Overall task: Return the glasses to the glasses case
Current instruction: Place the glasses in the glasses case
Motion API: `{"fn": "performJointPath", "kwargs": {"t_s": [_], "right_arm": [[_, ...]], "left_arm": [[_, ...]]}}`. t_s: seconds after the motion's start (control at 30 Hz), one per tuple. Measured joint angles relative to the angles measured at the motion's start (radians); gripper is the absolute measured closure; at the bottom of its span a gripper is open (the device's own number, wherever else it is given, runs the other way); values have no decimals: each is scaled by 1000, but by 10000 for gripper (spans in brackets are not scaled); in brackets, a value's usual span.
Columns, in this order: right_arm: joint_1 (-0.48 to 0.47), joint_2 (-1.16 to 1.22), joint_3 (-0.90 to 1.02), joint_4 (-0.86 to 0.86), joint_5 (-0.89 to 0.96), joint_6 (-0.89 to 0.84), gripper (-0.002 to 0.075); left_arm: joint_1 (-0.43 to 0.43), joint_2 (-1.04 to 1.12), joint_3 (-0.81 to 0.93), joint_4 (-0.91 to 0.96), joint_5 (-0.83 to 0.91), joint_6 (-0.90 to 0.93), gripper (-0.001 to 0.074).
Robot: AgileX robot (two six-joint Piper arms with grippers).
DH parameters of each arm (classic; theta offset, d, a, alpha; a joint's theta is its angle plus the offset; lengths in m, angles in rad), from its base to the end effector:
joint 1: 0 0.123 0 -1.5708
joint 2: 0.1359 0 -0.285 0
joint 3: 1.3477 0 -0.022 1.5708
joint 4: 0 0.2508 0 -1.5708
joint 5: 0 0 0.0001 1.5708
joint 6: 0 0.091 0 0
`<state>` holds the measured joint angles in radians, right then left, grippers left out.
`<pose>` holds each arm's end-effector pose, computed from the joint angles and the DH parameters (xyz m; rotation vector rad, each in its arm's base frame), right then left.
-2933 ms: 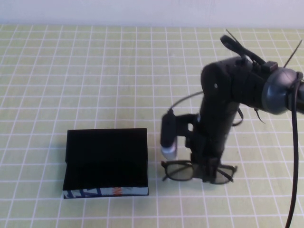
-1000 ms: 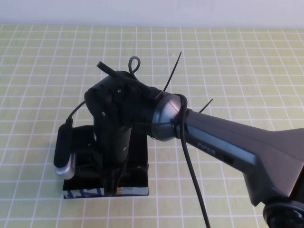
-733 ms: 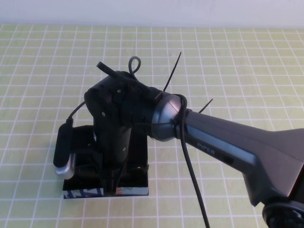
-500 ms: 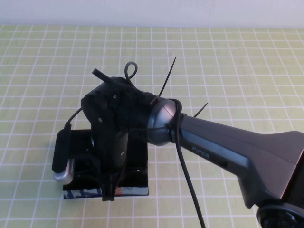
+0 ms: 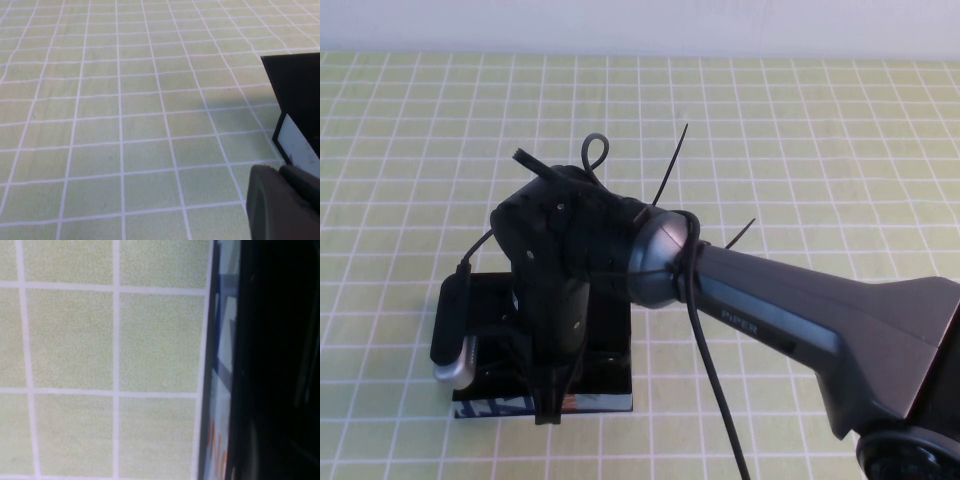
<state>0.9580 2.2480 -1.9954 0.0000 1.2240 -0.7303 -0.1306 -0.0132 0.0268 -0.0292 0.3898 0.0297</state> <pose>0.2728 0.3880 0.2097 -2.2132 1.9673 0.0306 0.0515 -0.0078 0.1699 0.1333 1.8833 -0.0980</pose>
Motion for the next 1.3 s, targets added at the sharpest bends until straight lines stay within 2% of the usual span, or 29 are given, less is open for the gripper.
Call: {"fn": "performJointPath", "kwargs": {"t_s": [1.3], "right_arm": [[18,-13,0,-31,-1,52,666]], "left_arm": [[0,0,0,0,0,0,738]]}}
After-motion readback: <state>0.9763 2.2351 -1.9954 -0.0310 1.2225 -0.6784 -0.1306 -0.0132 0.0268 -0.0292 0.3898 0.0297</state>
